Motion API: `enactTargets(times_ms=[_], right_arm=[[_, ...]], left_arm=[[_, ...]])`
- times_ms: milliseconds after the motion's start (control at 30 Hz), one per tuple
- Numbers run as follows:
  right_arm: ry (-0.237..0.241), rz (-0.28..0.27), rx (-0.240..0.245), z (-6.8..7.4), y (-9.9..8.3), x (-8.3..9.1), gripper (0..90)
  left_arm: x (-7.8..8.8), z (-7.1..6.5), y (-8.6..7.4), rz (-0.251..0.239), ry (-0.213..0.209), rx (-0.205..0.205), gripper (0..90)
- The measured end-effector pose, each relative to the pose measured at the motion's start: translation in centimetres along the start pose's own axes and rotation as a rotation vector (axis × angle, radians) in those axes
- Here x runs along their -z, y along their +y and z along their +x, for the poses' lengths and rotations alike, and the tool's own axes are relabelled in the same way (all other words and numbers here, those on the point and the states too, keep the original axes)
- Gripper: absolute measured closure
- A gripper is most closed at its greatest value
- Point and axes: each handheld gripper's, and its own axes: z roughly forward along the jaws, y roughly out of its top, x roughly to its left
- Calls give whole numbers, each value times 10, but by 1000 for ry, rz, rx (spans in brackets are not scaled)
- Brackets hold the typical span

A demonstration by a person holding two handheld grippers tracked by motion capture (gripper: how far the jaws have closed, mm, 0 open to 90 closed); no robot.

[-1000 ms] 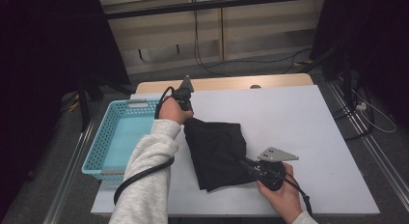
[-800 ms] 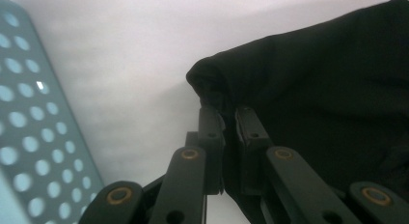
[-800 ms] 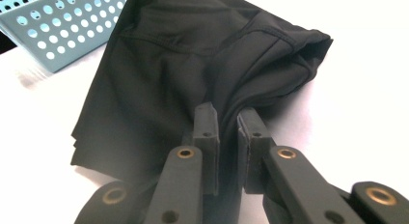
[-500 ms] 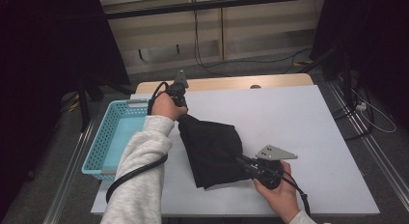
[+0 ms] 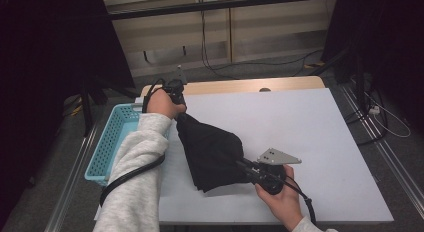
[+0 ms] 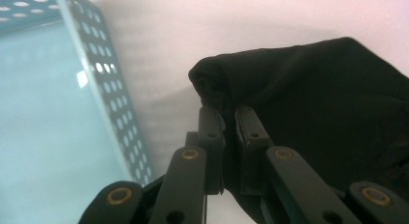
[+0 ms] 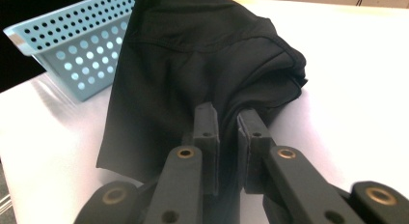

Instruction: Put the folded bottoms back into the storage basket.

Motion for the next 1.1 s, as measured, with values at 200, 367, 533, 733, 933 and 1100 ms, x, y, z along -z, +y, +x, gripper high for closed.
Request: enactTargets(times_ms=[200, 367, 533, 733, 933, 1100], right_arm=[[13, -9, 7, 5, 6, -2, 809], [19, -19, 10, 8, 9, -4, 809], [28, -26, 15, 10, 13, -5, 809], [33, -36, 16, 13, 18, -7, 809], [46, -47, 24, 19, 25, -11, 809], [55, -59, 25, 23, 27, -13, 809]], left_arm=[[8, 6, -1, 0, 5, 0, 835], [14, 8, -1, -3, 12, 1, 835], [20, 13, -2, -9, 5, 8, 835], [27, 18, -1, -16, 8, 17, 836], [37, 21, -1, -26, 21, 21, 836], [49, 22, 0, -19, 33, 25, 837]])
